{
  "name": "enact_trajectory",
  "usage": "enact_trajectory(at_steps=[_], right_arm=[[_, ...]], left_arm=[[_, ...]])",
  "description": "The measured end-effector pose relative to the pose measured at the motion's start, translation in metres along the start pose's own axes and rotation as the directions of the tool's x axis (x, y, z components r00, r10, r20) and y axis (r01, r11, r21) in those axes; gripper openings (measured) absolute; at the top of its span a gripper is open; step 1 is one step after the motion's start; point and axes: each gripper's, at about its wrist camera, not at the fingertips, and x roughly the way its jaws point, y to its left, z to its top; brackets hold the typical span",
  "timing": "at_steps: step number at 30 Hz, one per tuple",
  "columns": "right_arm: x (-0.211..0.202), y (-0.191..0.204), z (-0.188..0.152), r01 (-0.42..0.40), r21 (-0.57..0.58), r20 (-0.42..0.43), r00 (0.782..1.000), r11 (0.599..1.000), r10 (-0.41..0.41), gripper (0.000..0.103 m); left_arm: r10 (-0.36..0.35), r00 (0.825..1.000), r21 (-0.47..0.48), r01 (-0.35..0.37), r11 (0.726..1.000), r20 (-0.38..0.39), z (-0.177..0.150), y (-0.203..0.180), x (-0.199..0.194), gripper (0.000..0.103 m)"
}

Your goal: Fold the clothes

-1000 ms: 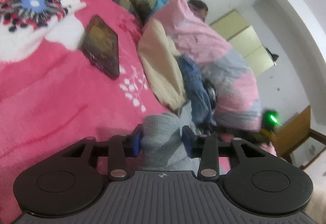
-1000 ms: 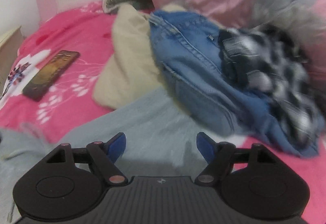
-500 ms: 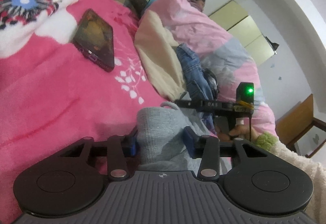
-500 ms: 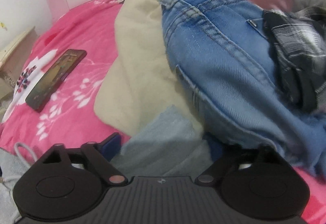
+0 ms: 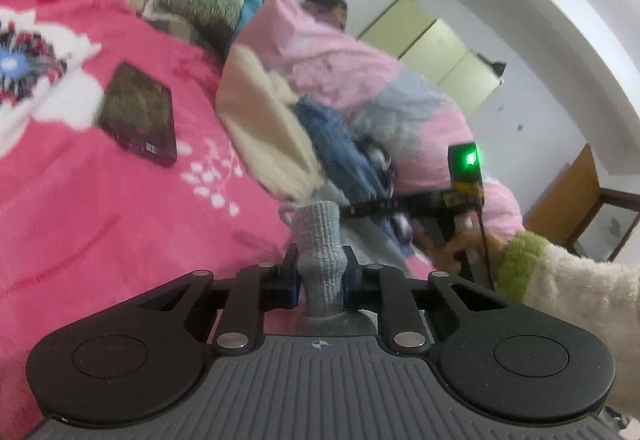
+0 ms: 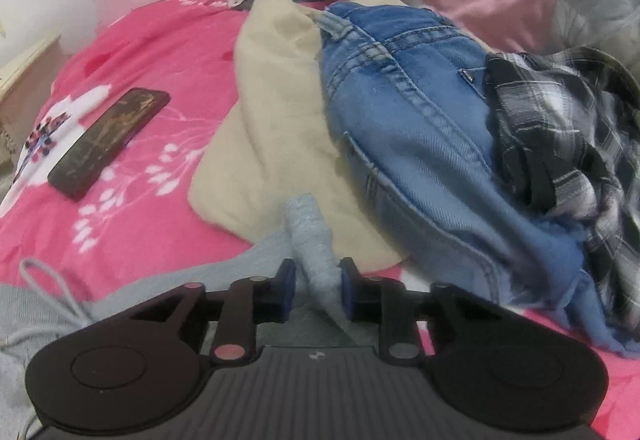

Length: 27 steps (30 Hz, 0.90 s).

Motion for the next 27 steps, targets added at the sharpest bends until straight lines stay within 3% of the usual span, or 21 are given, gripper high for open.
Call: enact_trajectory(at_steps=[2,4,6,7,11,18,23,27], right_arm=[[0.008,-0.006,0.002,-0.019,0.028,-0.002,1.0,0.999,0.019,0.052],[0.017,-0.011,0.004,-0.041,0.054,-0.007,0.999,0.998,0.042,0.058],[0.024,-0.009,0.003,-0.049,0.061,-0.001,0.999,0.997,0.049,0.059],[0.024,-0.006,0.003,-0.042,0.045,0.002,0.999,0.998,0.042,0.056],[0.004,0.007,-0.003,0.0,-0.053,0.04,0.999,0.999,0.002,0.019],[-0.042,0.029,0.015,0.043,-0.104,0.204,0.979,0.994,-0.021,0.014],[-0.039,0.046,0.04,0.013,-0.118,0.285,0.958,0.993,0.021,0.014],[-0.009,0.054,0.05,0.01,-0.128,0.268,0.963,0.992,0.025,0.014]], left_arm=[[-0.001,0.999,-0.013,0.001,1.0,-0.033,-0.002,0.002,0.005,0.021],[-0.002,0.999,-0.023,0.001,1.0,-0.053,-0.003,0.003,0.008,0.022],[0.002,0.999,-0.022,-0.003,1.0,-0.051,-0.004,0.003,0.009,0.022],[0.009,0.999,-0.02,-0.01,1.0,-0.048,-0.004,0.003,0.009,0.019],[0.042,0.999,0.008,-0.042,0.999,0.01,-0.004,0.0,0.0,0.01],[0.1,0.986,0.014,-0.103,0.995,0.136,0.0,-0.001,-0.017,0.01],[0.186,0.949,0.005,-0.194,0.981,0.253,0.007,0.002,-0.029,0.01],[0.271,0.94,-0.054,-0.266,0.962,0.209,0.012,0.013,-0.023,0.01]])
